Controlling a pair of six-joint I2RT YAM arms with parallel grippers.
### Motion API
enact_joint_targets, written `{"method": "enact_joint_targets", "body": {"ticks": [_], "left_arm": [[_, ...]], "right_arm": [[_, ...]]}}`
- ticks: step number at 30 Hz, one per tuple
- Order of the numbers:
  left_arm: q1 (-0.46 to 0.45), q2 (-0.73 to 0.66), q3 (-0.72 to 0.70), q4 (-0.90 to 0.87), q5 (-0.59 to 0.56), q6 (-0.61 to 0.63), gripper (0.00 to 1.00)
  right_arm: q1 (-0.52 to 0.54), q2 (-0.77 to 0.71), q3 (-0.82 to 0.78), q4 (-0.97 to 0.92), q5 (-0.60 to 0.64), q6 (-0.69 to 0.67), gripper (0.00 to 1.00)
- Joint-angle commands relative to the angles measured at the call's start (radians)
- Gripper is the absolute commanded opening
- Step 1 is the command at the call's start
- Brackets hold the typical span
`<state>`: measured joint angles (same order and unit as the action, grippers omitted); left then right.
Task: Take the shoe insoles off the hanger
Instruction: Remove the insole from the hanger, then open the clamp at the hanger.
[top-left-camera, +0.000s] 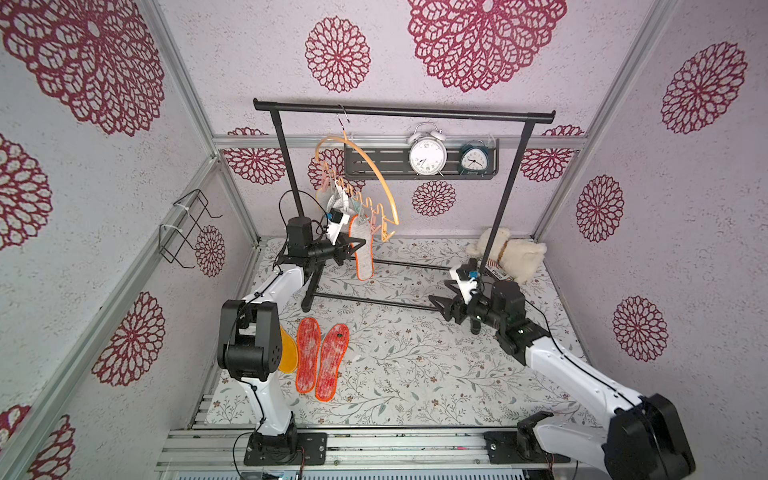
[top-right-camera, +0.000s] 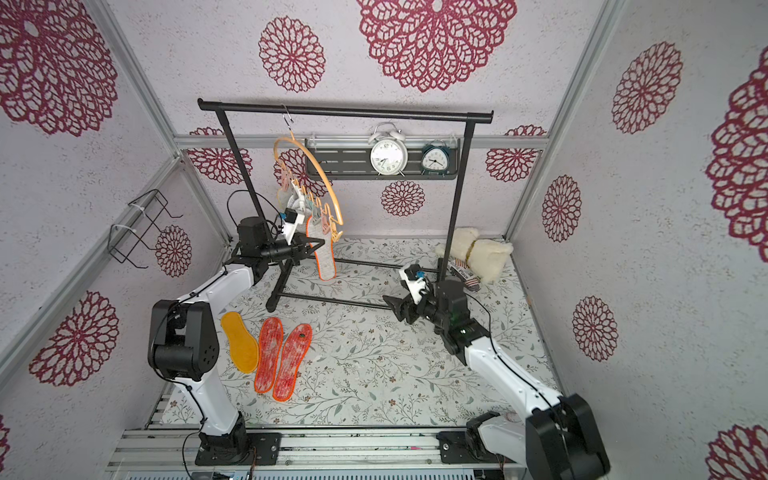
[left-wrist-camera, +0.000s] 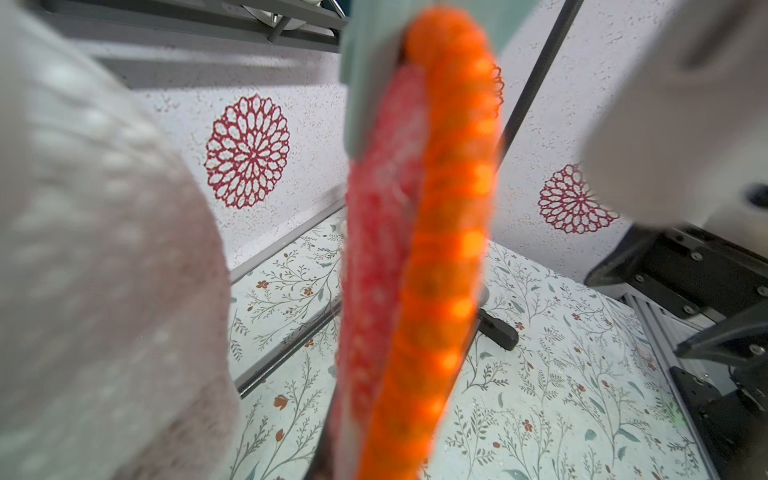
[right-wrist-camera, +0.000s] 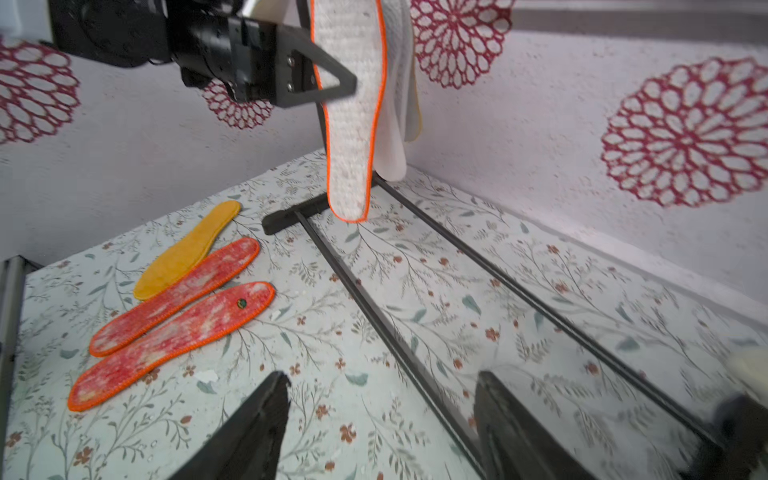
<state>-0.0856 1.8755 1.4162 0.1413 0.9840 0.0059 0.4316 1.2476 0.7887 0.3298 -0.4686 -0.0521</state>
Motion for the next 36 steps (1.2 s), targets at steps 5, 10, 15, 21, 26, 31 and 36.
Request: {"method": "enact_joint_targets", "body": {"ticks": [5,10,15,21,26,31,36], "left_arm": [[0.017,-0.073,-0.005,-0.187,0.08,0.088,0.0],[0.023,-0.075,0.024,-0.306,0.122,0.146,0.0],[0.029,-0.065,0.046,-0.334,0.138,0.156,0.0],[0.038,-0.054,0.066,-0.371,0.184,0.172,0.0],[0.041,-0.049,0.073,-0.387,0.2,0.174,0.0],[0.043,-0.043,0.076,-0.389,0.207,0.175,0.0],[0.047,-0.043,0.077,-0.392,0.211,0.175,0.0]], "right_arm": [[-0.003,0.353,0.462,0.078,-0.311,0.008,0.68],[-0.001,0.613,0.827,0.027,-0.445,0.072,0.59],[0.024,0.799,1.116,-0.029,-0.522,0.125,0.58],[0.074,0.954,1.371,-0.116,-0.571,0.16,0.59],[0.103,1.067,1.564,-0.176,-0.6,0.188,0.58],[0.114,1.113,1.623,-0.109,-0.609,0.272,0.56],[0.117,1.125,1.628,0.025,-0.603,0.377,0.48]]}}
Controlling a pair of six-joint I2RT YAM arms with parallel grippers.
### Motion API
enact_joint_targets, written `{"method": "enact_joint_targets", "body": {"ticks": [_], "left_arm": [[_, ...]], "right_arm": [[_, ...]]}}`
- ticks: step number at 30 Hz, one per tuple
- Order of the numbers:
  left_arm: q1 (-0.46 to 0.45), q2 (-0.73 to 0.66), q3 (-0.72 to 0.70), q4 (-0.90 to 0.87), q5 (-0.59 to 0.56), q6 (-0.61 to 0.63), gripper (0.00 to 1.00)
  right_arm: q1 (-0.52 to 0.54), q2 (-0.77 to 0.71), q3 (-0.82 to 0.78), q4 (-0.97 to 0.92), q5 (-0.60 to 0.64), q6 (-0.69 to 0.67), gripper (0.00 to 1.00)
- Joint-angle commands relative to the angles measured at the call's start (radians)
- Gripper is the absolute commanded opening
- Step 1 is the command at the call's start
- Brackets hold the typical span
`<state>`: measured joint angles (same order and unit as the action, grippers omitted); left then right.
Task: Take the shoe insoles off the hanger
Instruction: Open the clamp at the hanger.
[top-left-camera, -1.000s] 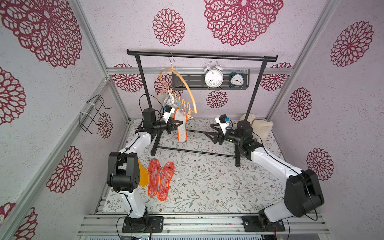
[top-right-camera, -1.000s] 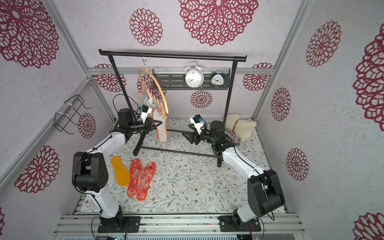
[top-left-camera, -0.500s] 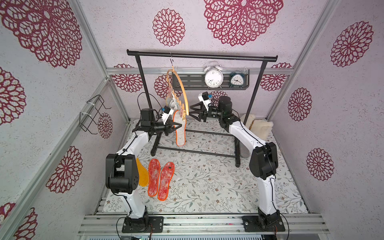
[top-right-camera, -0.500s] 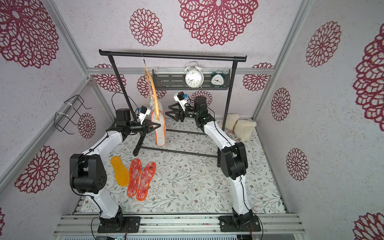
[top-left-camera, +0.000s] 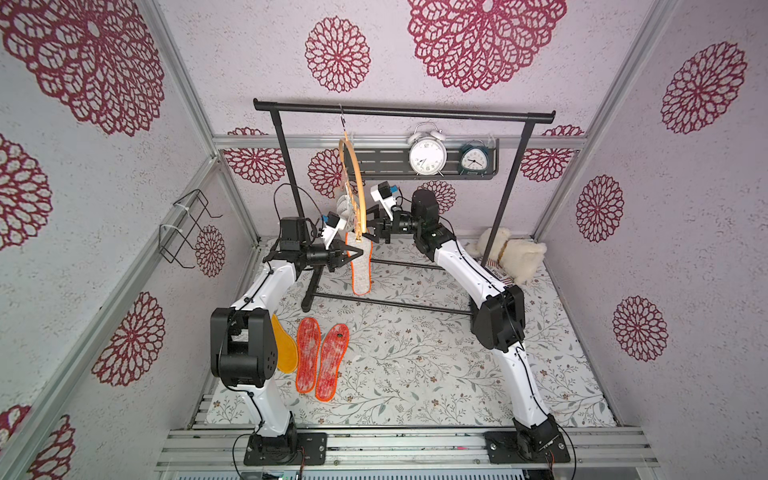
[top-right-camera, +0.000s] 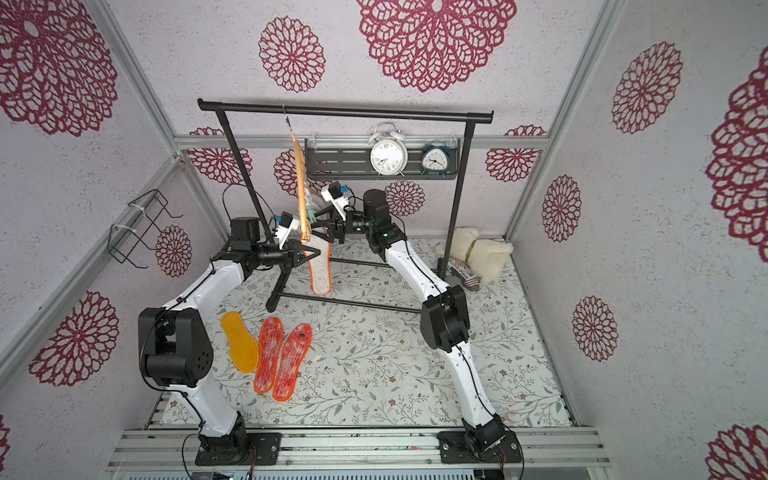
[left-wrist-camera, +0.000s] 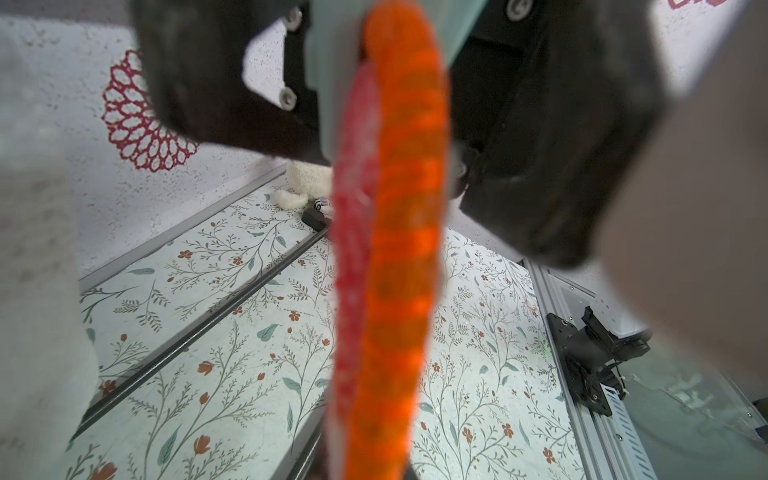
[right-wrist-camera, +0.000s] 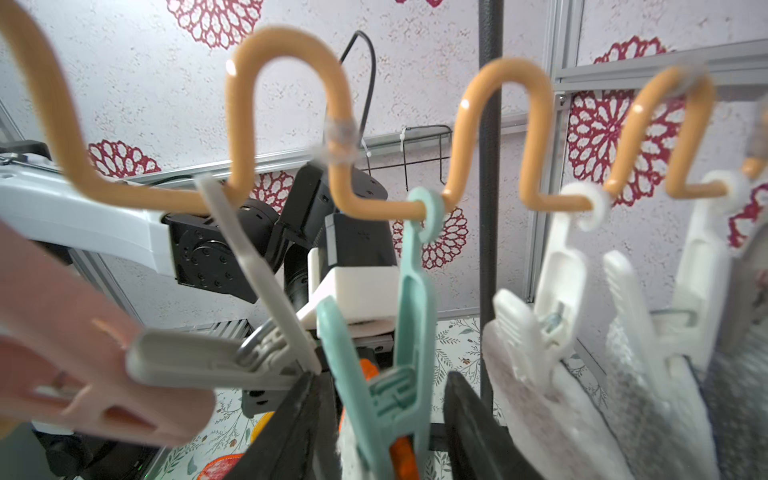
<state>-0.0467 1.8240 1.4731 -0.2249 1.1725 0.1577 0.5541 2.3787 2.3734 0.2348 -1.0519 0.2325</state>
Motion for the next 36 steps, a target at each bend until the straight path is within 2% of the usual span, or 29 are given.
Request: {"method": "enact_joint_targets", "body": {"ticks": [1,7,12,18,22,26,31,36], "left_arm": [[0.01,0.008,0.02,-0.025,0.022,0.026,0.0],[0.015,0.009,0.02,-0.028,0.024,0.029,0.0],[0.016,0.012,0.019,-0.028,0.024,0.031,0.0],[0.018,0.011,0.018,-0.031,0.023,0.032,0.0],[0.019,0.005,0.014,-0.034,0.019,0.034,0.0],[0.019,-0.001,0.007,-0.045,0.006,0.035,0.0],[0.019,-0.033,-0.036,-0.076,-0.04,0.031,0.0],[0.013,-0.13,-0.177,-0.101,-0.152,-0.013,0.0]], "right_arm": [[-0.004,-0.002,0.047,0.14,-0.019,0.108,0.47],[0.006,0.047,0.145,0.182,-0.017,0.18,0.45],[0.01,0.053,0.154,0.219,0.001,0.208,0.43],[0.011,0.05,0.156,0.225,0.003,0.212,0.31],[0.014,0.047,0.156,0.218,0.003,0.208,0.14],[0.014,0.048,0.156,0.209,0.011,0.205,0.05],[0.012,0.05,0.156,0.203,0.036,0.197,0.0],[0.007,0.052,0.156,0.199,0.05,0.19,0.0]]}}
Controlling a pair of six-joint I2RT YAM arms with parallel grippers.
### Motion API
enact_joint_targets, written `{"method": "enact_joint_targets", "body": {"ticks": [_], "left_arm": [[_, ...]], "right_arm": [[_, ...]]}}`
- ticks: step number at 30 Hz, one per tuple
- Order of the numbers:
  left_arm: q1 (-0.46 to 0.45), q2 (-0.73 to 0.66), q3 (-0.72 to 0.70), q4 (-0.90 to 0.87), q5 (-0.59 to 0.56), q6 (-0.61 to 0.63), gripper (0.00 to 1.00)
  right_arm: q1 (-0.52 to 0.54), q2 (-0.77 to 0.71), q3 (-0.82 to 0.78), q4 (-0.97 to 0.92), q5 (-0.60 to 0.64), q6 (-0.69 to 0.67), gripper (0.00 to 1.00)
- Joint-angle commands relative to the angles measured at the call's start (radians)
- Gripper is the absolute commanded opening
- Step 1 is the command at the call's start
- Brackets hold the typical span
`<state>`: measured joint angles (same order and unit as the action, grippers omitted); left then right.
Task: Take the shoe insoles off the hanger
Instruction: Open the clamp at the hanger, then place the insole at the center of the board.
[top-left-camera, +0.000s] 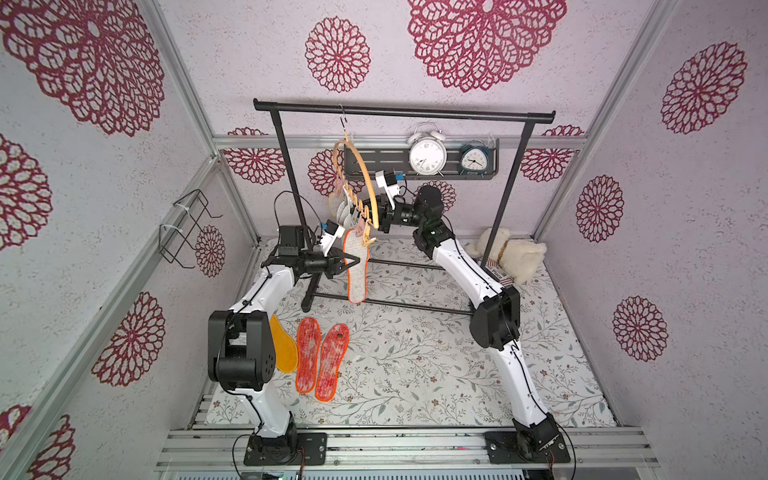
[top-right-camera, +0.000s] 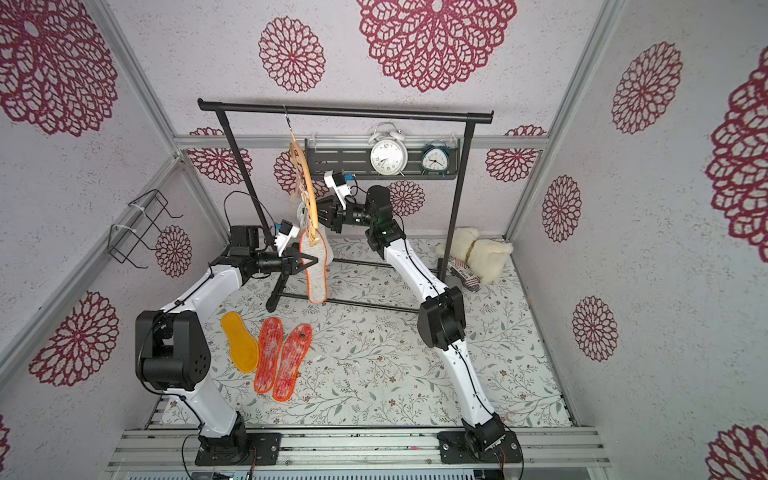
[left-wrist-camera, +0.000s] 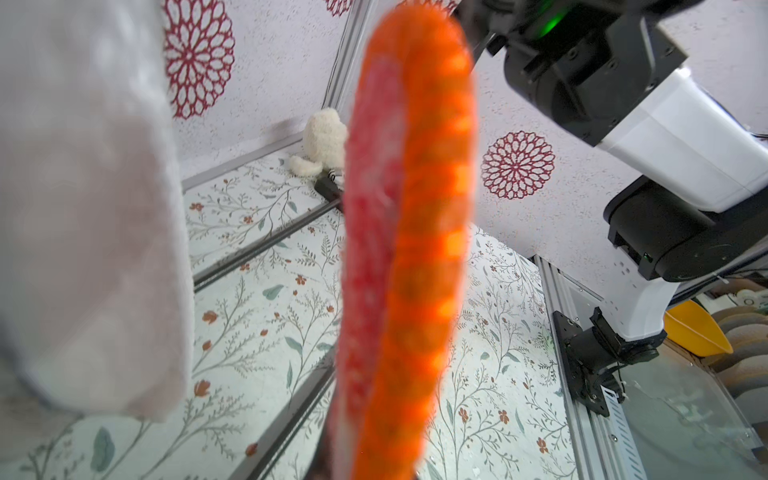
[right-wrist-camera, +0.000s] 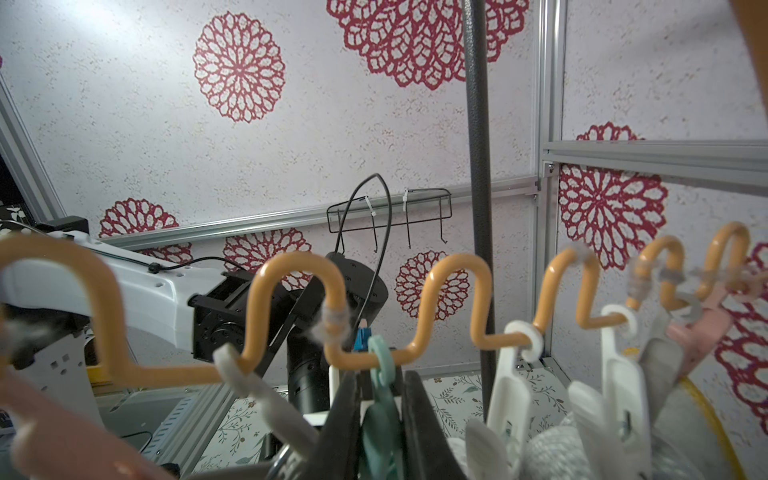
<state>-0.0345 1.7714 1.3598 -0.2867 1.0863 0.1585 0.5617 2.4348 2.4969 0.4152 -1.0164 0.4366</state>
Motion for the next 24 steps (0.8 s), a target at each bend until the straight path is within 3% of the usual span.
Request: {"method": "enact_joint_targets", "body": {"ticks": [1,4,9,14,20,24], "left_arm": [[-0.003,-0.11,-0.109,-0.035,-0.106,-0.034,0.0],[-0.038,-0.209,-0.226,-0.06,-0.288,-0.09,0.0],[-0.19,-0.405,-0.385,-0.134,-0.611,-0.18,0.0],[-0.359,-0.55,-0.462,-0.224,-0.925,-0.44,0.0],[-0.538,-0.513,-0.437,-0.427,-1.171,-0.658,0.0],[-0.619,-0.415,-0.41,-0.487,-1.255,-0.73,0.0]], "right_arm": [[-0.002,-0.003,0.033,0.018,0.019,-0.015,0.0],[-0.008,-0.006,0.033,0.001,0.027,-0.029,0.0],[-0.015,-0.01,0.03,-0.054,0.043,-0.057,0.0],[-0.023,-0.013,0.031,-0.082,0.047,-0.06,0.0],[-0.024,-0.011,0.031,-0.091,0.053,-0.065,0.0],[-0.026,-0.013,0.031,-0.131,0.057,-0.087,0.01]]}}
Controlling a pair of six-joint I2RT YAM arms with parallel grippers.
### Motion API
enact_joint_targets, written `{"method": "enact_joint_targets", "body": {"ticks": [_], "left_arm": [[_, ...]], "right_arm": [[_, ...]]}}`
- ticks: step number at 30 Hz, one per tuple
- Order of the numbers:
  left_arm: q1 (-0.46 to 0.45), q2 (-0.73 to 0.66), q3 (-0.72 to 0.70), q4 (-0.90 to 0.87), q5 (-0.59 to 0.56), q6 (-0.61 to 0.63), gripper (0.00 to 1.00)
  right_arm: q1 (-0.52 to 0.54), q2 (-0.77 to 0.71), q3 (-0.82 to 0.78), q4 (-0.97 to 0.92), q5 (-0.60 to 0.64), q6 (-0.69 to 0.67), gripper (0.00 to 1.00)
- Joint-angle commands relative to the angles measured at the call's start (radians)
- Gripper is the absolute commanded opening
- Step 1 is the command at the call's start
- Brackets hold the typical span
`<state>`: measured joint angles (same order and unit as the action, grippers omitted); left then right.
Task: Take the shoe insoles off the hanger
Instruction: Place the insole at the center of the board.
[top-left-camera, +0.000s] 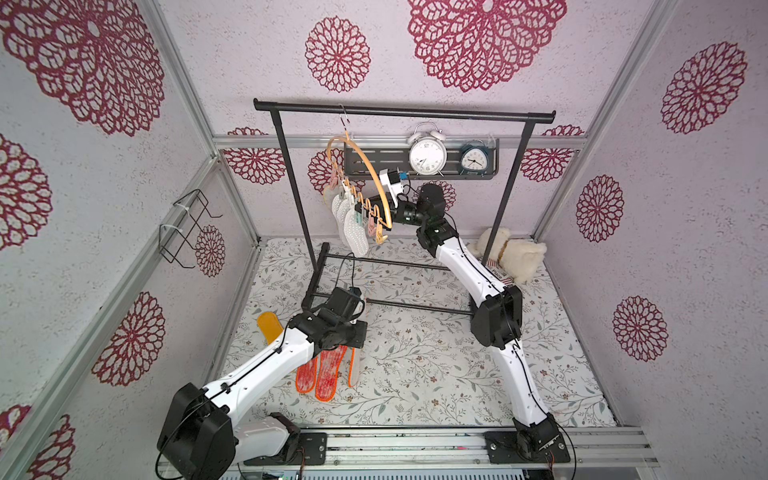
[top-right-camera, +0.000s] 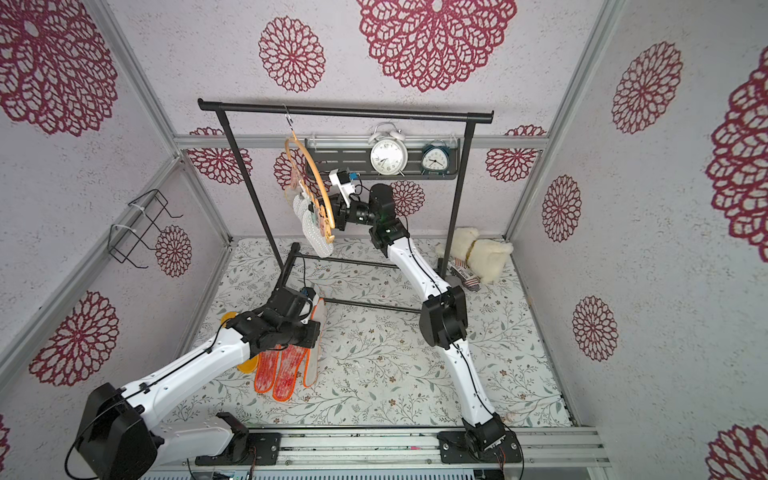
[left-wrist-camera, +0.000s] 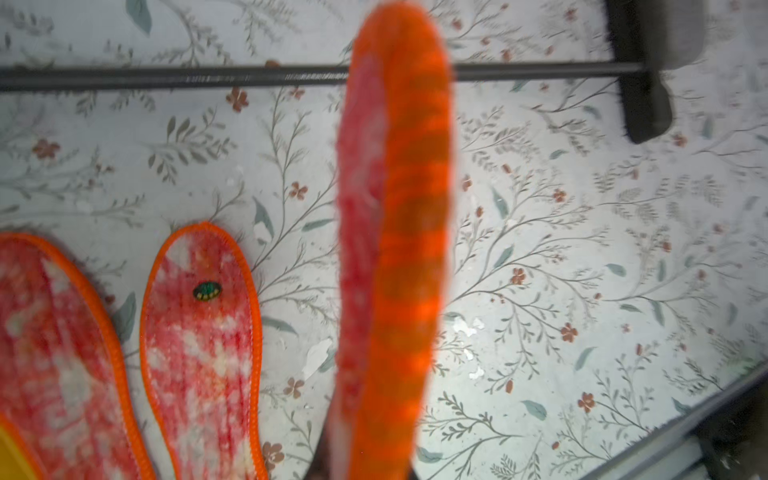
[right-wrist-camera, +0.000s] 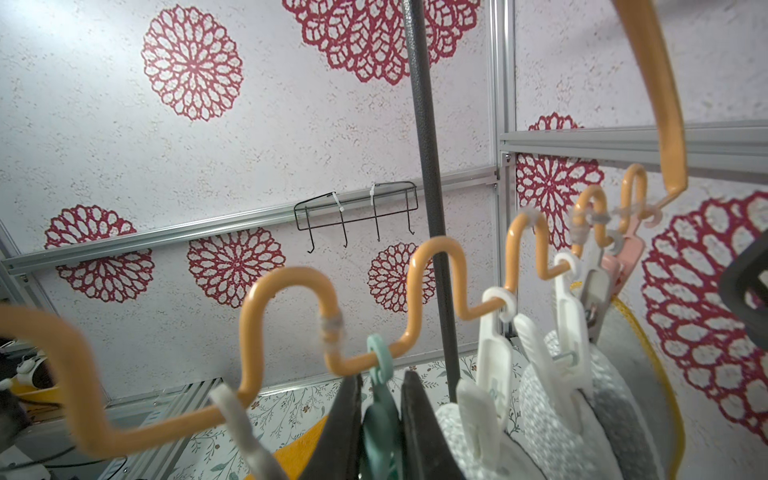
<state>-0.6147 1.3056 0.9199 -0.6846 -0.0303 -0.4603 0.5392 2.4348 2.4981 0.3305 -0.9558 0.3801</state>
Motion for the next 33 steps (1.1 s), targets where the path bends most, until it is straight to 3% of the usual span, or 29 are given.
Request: {"method": "enact_joint_targets", "body": {"ticks": [1,5,14,23,33], "left_arm": [[-0.057,0.09,0.041,-0.103,-0.156,-0.122,0.0],[-0.097,0.263,0.13,-0.215,-0.196,-0.148,0.0],[-0.2,0.493,0.295,-0.364,-0.3,-0.172,0.0],[-0.213,0.546,0.449,-0.599,-0.429,-0.208,0.0],[-0.235,0.648,0.429,-0.574,-0.408,-0.209,0.0]], "right_arm": [[-0.004,-0.013,0.03,-0.05,-0.006,-0.032,0.01],[-0.004,-0.014,0.03,-0.061,-0.006,-0.04,0.01],[-0.004,-0.012,0.028,-0.094,-0.018,-0.064,0.02],[-0.007,-0.016,0.03,-0.118,-0.033,-0.076,0.04],[-0.01,-0.018,0.03,-0.111,-0.04,-0.068,0.04]]}}
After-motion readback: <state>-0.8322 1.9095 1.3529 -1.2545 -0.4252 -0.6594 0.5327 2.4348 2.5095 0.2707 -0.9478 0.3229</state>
